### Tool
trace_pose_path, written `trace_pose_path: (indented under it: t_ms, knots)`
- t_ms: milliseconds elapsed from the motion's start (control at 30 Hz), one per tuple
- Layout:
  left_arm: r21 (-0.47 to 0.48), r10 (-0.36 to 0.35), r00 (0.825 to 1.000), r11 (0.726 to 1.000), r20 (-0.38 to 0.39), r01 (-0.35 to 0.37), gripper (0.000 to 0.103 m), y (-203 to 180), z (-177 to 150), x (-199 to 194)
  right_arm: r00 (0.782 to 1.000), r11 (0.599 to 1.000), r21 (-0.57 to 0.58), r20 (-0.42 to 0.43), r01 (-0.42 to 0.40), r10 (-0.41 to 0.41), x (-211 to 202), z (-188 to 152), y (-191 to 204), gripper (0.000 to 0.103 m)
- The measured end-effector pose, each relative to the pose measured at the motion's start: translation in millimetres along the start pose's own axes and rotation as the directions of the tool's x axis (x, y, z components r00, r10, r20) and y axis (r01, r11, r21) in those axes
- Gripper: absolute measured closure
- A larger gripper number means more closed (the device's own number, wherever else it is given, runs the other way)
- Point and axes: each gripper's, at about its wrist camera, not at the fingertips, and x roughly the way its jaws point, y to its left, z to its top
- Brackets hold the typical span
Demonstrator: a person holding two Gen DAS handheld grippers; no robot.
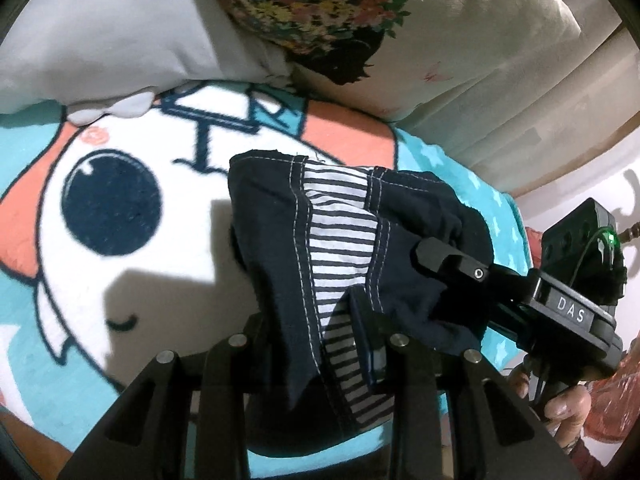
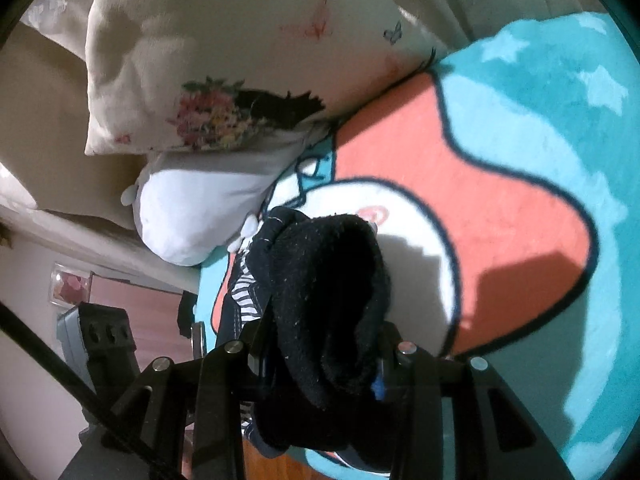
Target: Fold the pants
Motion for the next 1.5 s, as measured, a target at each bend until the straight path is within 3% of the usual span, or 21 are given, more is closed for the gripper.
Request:
trace_pose_path:
  t_ms: [367, 767, 1133, 1300, 1367, 1500]
  knots:
    - [0.011, 0.033, 0.999, 0.999, -0.023, -0.032, 0.072, 30, -18, -10, 0.999, 0.999, -0.005, -0.017, 0.048, -0.048, 24, -30, 17, 0.063]
    - [0.066, 0.030, 0.998, 0.997, -0.046, -0.027, 0.072, 23, -36, -13, 0.996, 0.996, 0.022, 0.002, 0.087, -0.087, 16, -48, 12, 0.063]
    - [0.069, 0.075, 0.997, 0.995, -0.013, -0.074, 0.072, 28, -30, -13, 0.992, 0.992, -0.018, 0.022, 0.127, -0.127, 23, -38, 13, 0.063]
    - [0.092, 0.126, 0.992, 0.988, 0.001, -0.126, 0.072, 32, -27, -5, 0.977, 0.977, -0.040, 0.033, 0.212, -0.211, 28, -36, 7, 0.053]
    - [0.095, 0.137, 0.991, 0.986, -0.008, -0.136, 0.071, 33, -29, 0, 0.967, 0.966, -0.049, 0.041, 0.253, -0.251, 28, -37, 3, 0.039]
    - [0.122, 0.175, 0.985, 0.977, 0.002, -0.174, 0.065, 29, -30, 0, 0.955, 0.955, -0.063, 0.071, 0.291, -0.286, 17, -37, 7, 0.037]
